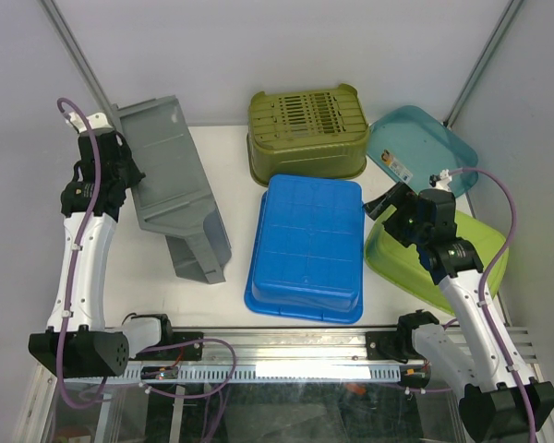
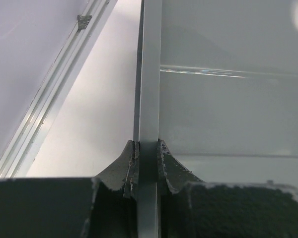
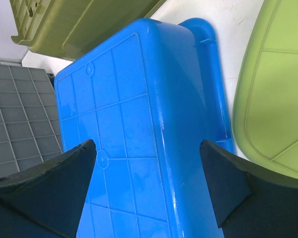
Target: Turn the large container upside down
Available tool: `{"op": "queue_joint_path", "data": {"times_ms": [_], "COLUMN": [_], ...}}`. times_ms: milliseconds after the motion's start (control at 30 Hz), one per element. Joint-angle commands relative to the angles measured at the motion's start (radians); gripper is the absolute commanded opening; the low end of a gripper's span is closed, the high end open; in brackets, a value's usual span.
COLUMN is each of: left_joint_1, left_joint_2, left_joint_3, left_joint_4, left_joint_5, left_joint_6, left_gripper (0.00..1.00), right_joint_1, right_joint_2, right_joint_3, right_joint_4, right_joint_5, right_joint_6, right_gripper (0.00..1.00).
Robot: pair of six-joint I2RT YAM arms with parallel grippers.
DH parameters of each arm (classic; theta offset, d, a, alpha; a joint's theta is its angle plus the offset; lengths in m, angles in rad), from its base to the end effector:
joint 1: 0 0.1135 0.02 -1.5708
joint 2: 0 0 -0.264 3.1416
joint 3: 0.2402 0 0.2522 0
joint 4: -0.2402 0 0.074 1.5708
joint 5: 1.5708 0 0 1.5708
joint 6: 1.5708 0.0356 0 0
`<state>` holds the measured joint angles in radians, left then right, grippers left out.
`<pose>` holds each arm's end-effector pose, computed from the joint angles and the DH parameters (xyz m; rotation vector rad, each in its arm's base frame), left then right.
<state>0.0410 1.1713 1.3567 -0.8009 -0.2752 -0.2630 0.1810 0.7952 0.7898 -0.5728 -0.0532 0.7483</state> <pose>0.2348 0.0193 0.3983 -0.4800 2.1112 0.1734 0.1690 0.0329 0.3008 0.5875 2.1290 0.5884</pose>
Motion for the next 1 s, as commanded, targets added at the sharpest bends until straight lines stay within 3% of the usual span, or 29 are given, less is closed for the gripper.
{"op": "queue_joint_path", "data": {"times_ms": [0,233,400,567,767,900,967], "left_joint_1": [0.029,0.123,0.255,0.284,0.287,0.287,0.287], "left_joint_2": [-0.024,-0.015,-0.058,-0.101,-0.091,-0.086,-0.093], "left_joint_3": [-0.045,-0.099,-0.156,-0.212,-0.282,-0.322,-0.329], "left_joint_4": [0.014,0.081,0.100,0.089,0.094,0.109,0.115], "left_joint_5": [0.007,0.207,0.284,0.074,-0.005,0.026,0.037], "left_joint_6": [-0.032,-0.062,-0.069,-0.118,-0.129,-0.137,-0.135], "left_gripper": [0.00,0.00,0.00,0.00,0.00,0.00,0.00], "right_joint_1": [-0.005,-0.006,-0.005,-0.006,-0.006,0.019,0.099], "right_joint_2": [-0.002,-0.009,-0.007,0.018,0.031,-0.002,-0.007], "right_joint_3": [-0.002,-0.001,-0.006,0.001,0.015,-0.046,-0.076], "right_joint_4": [0.050,0.044,0.041,0.056,0.095,0.368,0.532], "right_joint_5": [-0.022,-0.019,-0.024,-0.045,-0.111,-0.391,-0.451], "right_joint_6": [0.011,0.001,-0.004,-0.010,-0.029,-0.023,-0.001], "right_gripper": [0.89,0.89,0.89,0.89,0.89,0.87,0.86]}}
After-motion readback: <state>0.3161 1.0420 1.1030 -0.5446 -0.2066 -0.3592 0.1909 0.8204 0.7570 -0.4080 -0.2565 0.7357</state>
